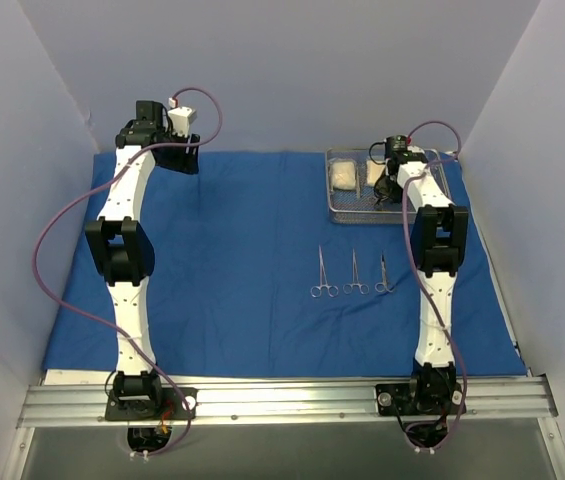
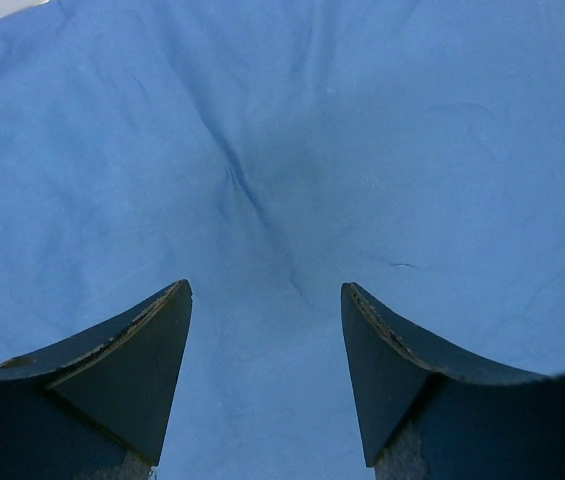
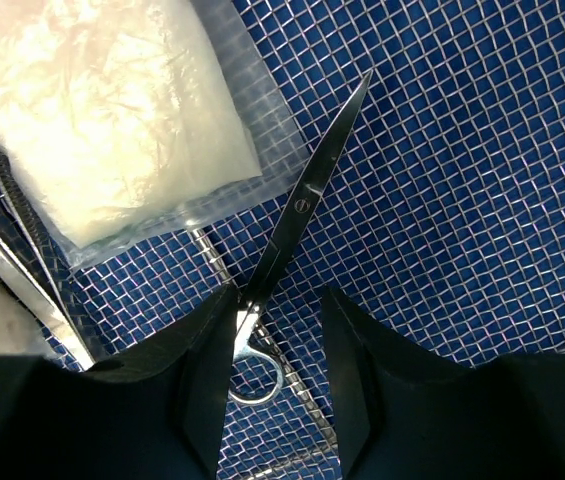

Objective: Open and lay out the surgical kit
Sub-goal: Pick up the medical item from the container.

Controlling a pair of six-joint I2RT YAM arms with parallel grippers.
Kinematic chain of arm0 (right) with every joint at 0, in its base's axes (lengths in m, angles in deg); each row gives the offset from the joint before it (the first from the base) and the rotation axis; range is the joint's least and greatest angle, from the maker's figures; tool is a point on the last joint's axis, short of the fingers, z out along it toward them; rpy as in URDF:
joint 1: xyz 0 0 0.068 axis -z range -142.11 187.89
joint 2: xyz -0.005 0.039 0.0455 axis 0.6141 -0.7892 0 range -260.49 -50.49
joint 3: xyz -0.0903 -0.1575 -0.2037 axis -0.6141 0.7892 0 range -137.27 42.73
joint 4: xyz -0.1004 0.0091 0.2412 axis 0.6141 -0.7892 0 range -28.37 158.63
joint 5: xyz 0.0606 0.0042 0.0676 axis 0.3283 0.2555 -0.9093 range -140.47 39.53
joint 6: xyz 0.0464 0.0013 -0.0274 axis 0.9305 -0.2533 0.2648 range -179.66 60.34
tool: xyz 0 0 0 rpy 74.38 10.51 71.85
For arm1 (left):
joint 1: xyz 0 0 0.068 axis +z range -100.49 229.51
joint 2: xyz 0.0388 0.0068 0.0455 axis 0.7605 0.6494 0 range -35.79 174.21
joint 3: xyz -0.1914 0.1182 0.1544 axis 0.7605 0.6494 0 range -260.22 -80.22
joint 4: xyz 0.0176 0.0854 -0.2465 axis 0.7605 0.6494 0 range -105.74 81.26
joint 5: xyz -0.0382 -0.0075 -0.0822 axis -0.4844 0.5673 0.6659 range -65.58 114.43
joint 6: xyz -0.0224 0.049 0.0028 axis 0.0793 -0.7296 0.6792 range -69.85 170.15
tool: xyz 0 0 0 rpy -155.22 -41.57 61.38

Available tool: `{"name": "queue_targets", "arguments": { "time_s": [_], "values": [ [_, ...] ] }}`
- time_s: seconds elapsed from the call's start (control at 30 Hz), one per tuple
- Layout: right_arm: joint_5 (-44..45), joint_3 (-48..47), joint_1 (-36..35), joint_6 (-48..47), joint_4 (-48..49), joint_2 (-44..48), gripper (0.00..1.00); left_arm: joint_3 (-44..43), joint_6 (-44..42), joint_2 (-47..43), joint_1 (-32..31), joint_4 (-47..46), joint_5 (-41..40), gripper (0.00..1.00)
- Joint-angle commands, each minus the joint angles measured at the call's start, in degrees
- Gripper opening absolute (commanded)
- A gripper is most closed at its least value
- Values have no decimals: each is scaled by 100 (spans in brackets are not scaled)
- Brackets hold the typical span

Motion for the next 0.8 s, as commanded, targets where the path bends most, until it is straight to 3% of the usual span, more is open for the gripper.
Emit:
{"name": "queue_targets", "arguments": {
  "time_s": [0.0,0.17,0.2,0.33,0.77],
  "values": [
    [355,-188,20,82,-490,-275,35,-13,-19,-272,0,-62,31,71],
    [408,-215,46,-93,-622,-548,29,13,-27,-281,18,-44,-22,70],
    [443,-189,55,-120,-614,-557,20,13,-27,-281,18,-44,-31,70],
    [452,13,108,-199,-500,-373,1,22,-36,-299,18,-35,-57,70],
    [39,602,485,-173,441,796,0,22,-45,-316,9,-53,-75,71]
  ]
}}
